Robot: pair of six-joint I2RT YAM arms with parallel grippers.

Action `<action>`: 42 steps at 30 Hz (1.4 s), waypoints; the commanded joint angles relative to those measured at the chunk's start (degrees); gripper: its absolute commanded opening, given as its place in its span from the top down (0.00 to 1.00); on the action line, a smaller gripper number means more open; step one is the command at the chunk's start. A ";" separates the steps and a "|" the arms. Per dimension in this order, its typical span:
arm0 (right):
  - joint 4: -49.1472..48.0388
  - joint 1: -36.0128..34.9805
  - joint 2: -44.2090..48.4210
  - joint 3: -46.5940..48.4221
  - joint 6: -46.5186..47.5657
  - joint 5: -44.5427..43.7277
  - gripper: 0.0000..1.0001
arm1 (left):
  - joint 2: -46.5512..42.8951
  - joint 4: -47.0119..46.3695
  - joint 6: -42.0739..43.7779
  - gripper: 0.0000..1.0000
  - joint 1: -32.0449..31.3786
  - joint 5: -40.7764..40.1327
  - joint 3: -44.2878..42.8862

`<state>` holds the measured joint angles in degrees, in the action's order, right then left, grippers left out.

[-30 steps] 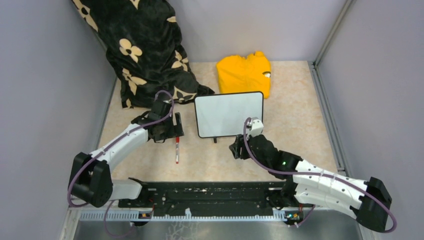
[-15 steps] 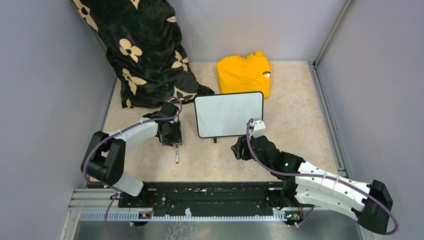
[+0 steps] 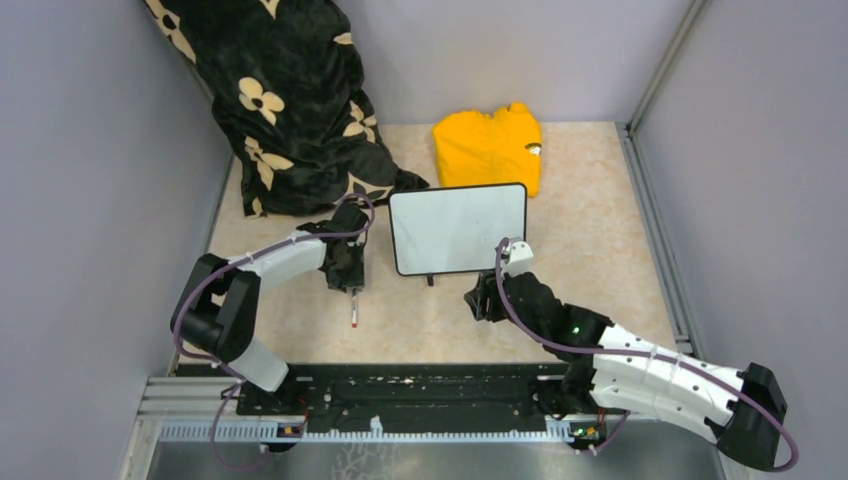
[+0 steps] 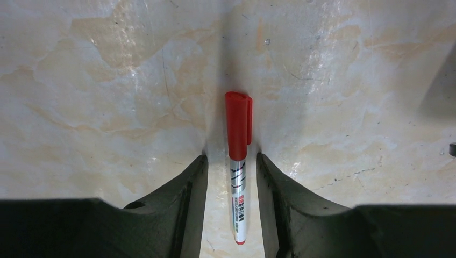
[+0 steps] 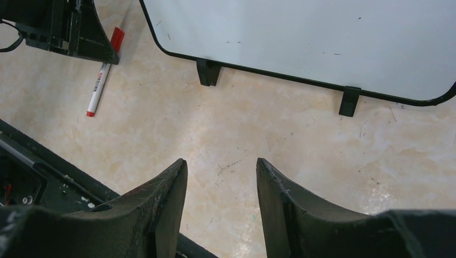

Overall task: Write a sentence on the whiteboard
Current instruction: Open the whiteboard marker at the center of the board.

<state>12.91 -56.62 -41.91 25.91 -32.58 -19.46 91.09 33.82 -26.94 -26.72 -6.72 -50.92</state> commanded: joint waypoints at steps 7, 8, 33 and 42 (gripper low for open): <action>0.55 -0.60 3.20 1.56 0.16 -2.06 0.51 | 5.39 0.61 -0.72 0.64 -1.23 -1.61 2.85; 0.67 -0.59 3.51 1.45 0.21 -2.17 0.51 | 5.46 0.63 -0.77 0.66 -1.18 -1.47 2.98; -0.33 -0.61 6.59 0.99 -5.29 -4.86 0.43 | -12.89 2.43 -4.72 1.00 -1.19 -4.33 4.36; -9.07 -0.60 11.79 0.07 -7.00 -4.60 0.22 | -35.13 0.86 1.92 1.00 -1.20 -0.31 -1.65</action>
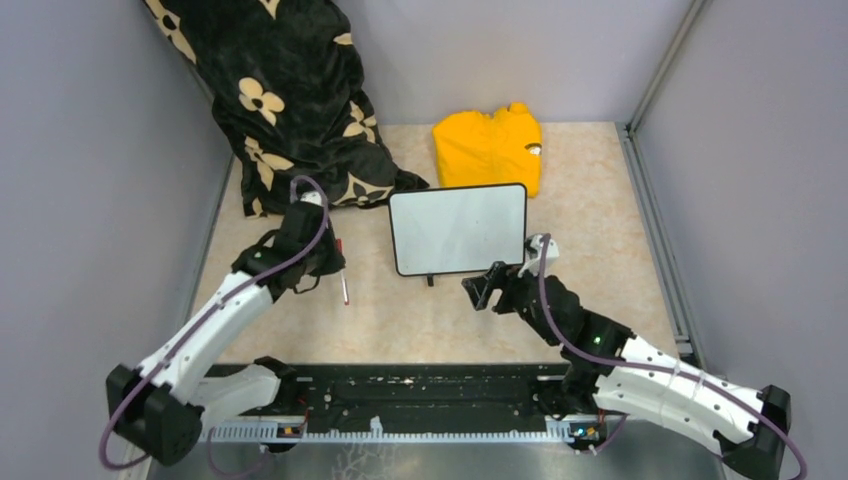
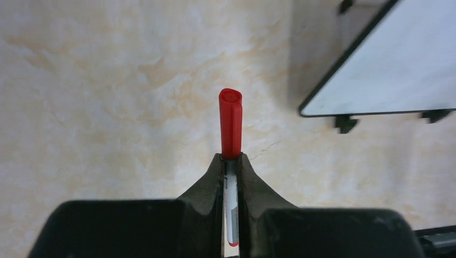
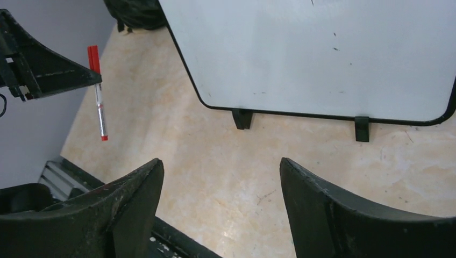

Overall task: Write a sentence on the whiteboard
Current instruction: Open the whiteboard marker at the center of the board.

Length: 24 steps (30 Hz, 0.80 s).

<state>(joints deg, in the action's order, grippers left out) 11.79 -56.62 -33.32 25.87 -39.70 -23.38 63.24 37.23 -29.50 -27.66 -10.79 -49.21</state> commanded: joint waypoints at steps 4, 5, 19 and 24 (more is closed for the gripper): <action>-11.09 -0.59 6.32 1.58 3.99 0.05 0.11 | -16.19 -15.83 9.10 1.00 -0.21 16.56 -1.73; -11.32 -0.62 6.93 2.17 5.82 0.50 0.11 | -17.83 -20.47 9.41 1.00 -0.28 19.56 -0.44; -14.50 -0.53 -0.89 14.55 21.42 19.41 0.14 | -9.77 -80.60 -8.71 1.00 -0.26 54.39 10.19; -21.17 -0.60 -0.30 11.75 20.33 23.85 0.15 | -3.46 -92.94 -14.38 1.00 -0.48 63.29 8.75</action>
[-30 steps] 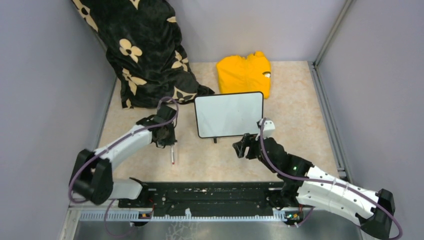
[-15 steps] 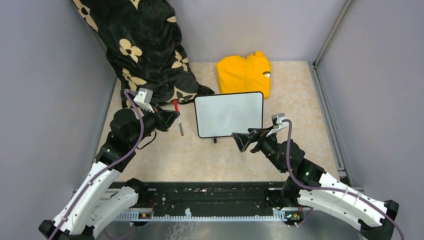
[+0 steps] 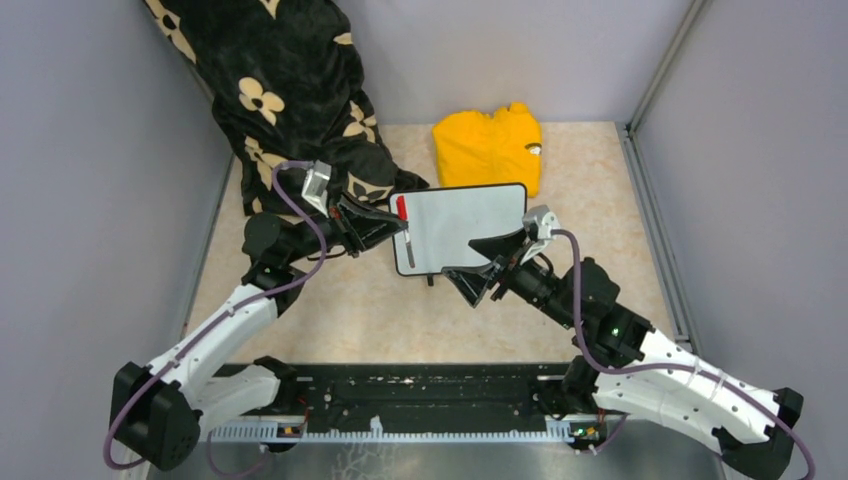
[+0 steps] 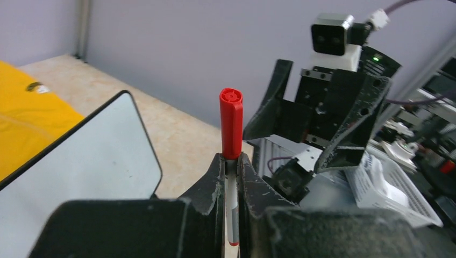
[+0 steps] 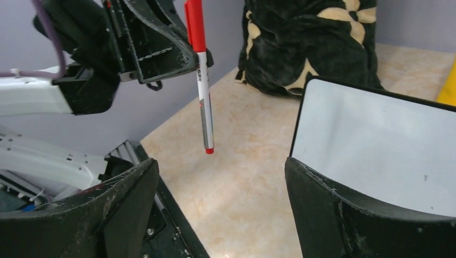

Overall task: Write a sentence on the whiteboard
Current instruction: Open the whiteboard marker at the center of the board.

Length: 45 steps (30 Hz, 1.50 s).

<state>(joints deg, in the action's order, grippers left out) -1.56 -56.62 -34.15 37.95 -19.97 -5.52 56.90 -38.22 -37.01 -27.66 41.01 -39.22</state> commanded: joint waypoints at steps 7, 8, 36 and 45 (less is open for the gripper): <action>-16.19 -0.60 -4.04 -2.70 -1.22 10.03 0.19 | 1.53 -25.60 -9.63 1.00 -0.85 11.48 5.68; -17.18 -0.60 -5.01 -2.45 -1.15 10.96 0.20 | 0.95 -25.52 -9.61 1.00 -0.95 11.28 5.92; -36.05 -0.77 -21.42 2.35 -4.98 24.26 0.47 | -3.97 -22.69 -6.49 1.00 -2.91 12.92 5.82; -35.58 -1.21 -24.47 4.61 -5.31 27.79 0.65 | -4.55 -22.25 -6.05 1.00 -3.08 12.87 5.87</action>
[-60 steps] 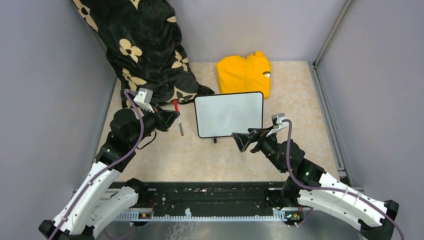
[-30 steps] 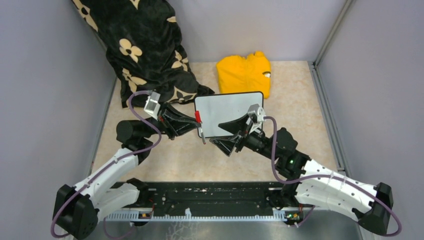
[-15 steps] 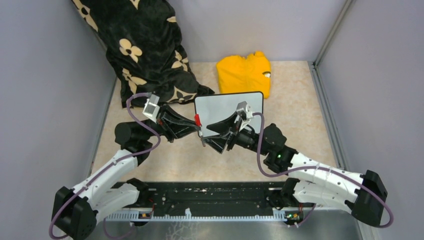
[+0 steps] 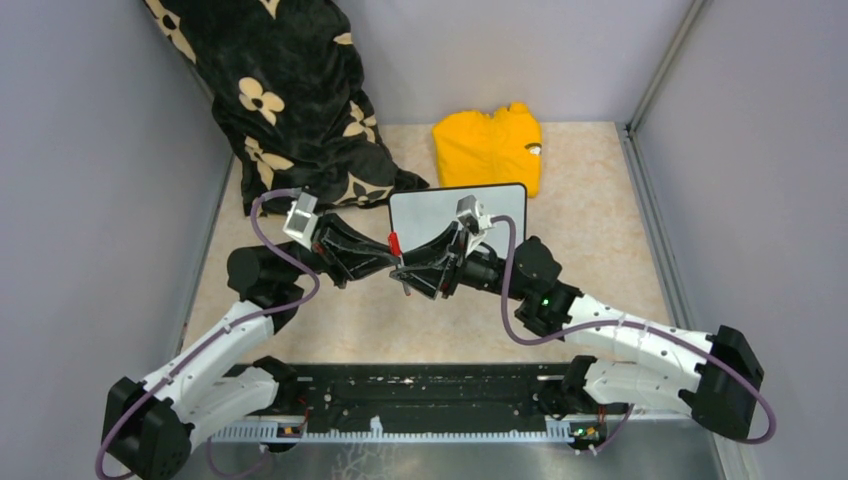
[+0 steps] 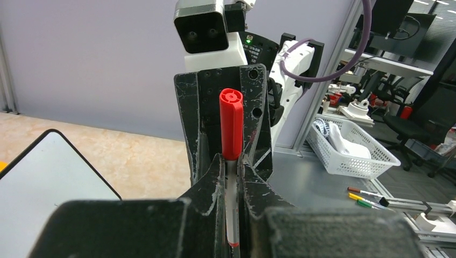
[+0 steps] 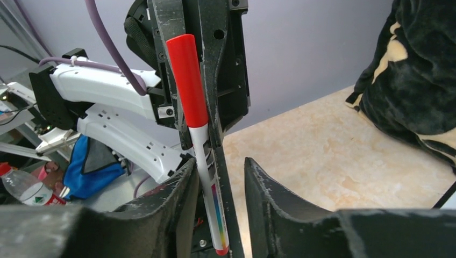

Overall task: Write a sentence on the whiteboard
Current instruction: Open the whiteboard marker at the center of the board.

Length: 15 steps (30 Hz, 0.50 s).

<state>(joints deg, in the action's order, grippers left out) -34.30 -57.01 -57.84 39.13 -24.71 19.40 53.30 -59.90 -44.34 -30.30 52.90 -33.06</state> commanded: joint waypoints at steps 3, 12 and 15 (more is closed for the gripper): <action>-2.20 -0.82 -1.32 3.73 -0.31 3.85 0.73 | -1.12 -0.32 1.48 1.00 -0.42 0.82 -0.36; 1.85 -0.98 -0.06 2.97 2.32 4.18 1.00 | -1.95 1.17 2.14 0.49 -0.45 0.32 -0.47; 4.23 -1.36 0.36 2.96 4.08 3.85 1.00 | -2.22 1.60 2.24 0.32 -0.40 0.70 -0.74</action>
<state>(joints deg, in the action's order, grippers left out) -31.57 -57.34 -58.98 39.55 -23.31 23.05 52.14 -57.60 -43.07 -30.52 52.82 -33.06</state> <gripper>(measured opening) 0.059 0.611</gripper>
